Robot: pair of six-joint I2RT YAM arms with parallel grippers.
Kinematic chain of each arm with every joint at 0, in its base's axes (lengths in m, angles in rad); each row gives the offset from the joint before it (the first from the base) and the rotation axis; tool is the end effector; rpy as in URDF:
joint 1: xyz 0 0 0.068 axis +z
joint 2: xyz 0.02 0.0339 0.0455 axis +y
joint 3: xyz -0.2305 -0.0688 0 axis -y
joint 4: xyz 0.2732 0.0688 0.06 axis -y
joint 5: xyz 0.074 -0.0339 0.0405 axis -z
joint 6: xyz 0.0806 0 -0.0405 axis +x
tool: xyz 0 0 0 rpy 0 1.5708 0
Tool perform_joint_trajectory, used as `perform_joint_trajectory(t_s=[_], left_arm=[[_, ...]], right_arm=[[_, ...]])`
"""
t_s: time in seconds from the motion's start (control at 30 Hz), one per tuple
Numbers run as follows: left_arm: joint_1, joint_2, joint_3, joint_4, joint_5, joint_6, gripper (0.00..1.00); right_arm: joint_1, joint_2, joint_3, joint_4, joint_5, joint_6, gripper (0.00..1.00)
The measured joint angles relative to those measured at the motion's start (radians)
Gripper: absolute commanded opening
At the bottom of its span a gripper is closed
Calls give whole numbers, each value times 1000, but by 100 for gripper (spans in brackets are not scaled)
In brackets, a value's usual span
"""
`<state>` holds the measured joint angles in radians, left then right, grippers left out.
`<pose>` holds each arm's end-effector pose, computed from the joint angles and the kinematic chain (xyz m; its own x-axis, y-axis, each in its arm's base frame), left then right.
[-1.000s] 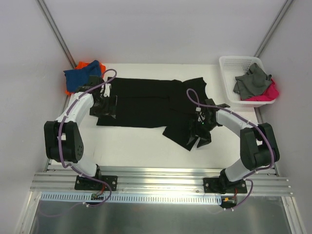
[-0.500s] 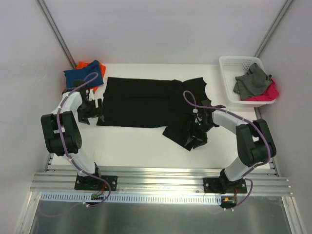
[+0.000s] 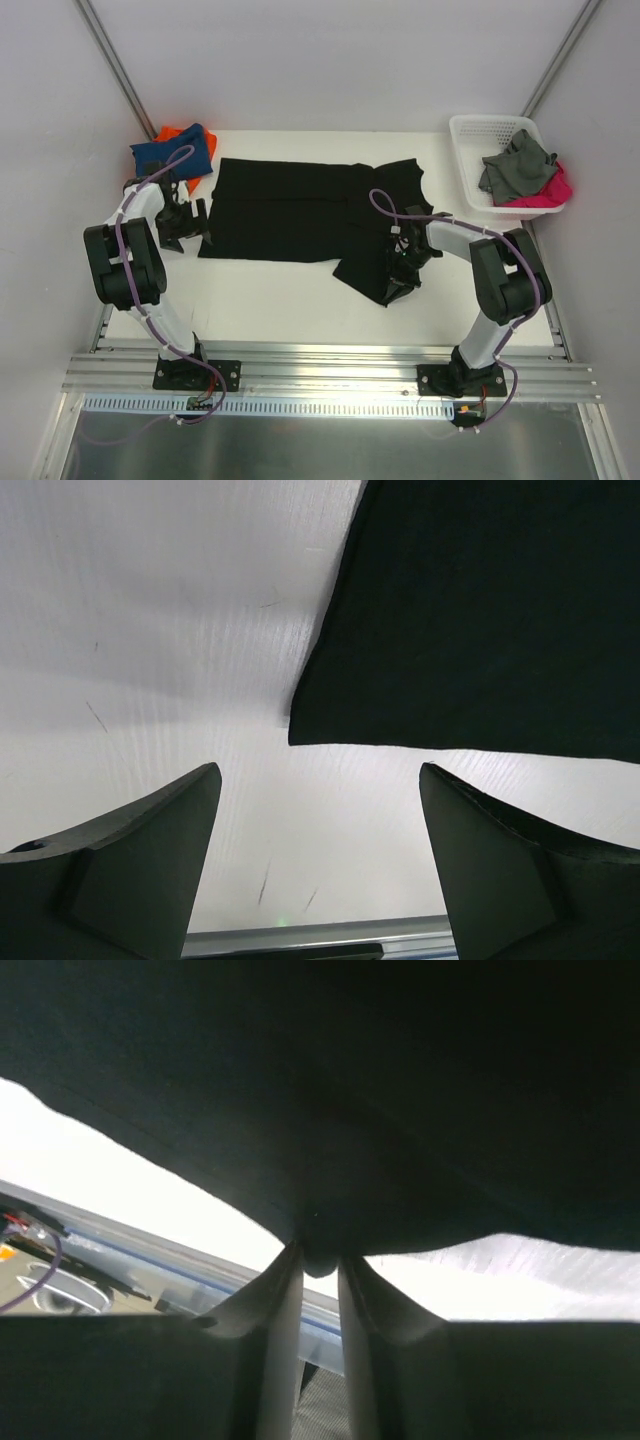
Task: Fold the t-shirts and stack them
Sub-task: Fold the tshirt
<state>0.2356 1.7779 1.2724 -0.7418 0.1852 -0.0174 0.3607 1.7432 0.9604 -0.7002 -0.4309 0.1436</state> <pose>0.3770 0.0752 0.1140 -0.9188 -0.2382 -0.3148 -0.1885 0.9654 -0.1801 0.2767 0.1404 0.0438 -0.9732 -0.2281 -0.0272 -0.2179 0.8789 0.4243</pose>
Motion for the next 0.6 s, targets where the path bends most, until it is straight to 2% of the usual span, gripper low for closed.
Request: perform_joint_trajectory(t_s=[0.2, 0.33, 0.47, 0.5, 0.53, 0.6], left_arm=[[2, 5, 17, -4, 23, -3, 81], [2, 8, 24, -6, 43, -15, 80], [2, 26, 25, -13, 62, -31, 67], [2, 30, 25, -15, 74, -35, 59], [4, 35, 24, -17, 81, -42, 55], [7, 40, 24, -19, 101, -47, 54]], right_arm=[[1, 0, 12, 0, 3, -1, 4], [2, -13, 12, -5, 11, -3, 2], [2, -59, 10, -9, 24, -6, 2], [3, -73, 9, -10, 26, -6, 2], [3, -85, 9, -10, 27, -6, 2], [3, -103, 7, -10, 30, -8, 2]])
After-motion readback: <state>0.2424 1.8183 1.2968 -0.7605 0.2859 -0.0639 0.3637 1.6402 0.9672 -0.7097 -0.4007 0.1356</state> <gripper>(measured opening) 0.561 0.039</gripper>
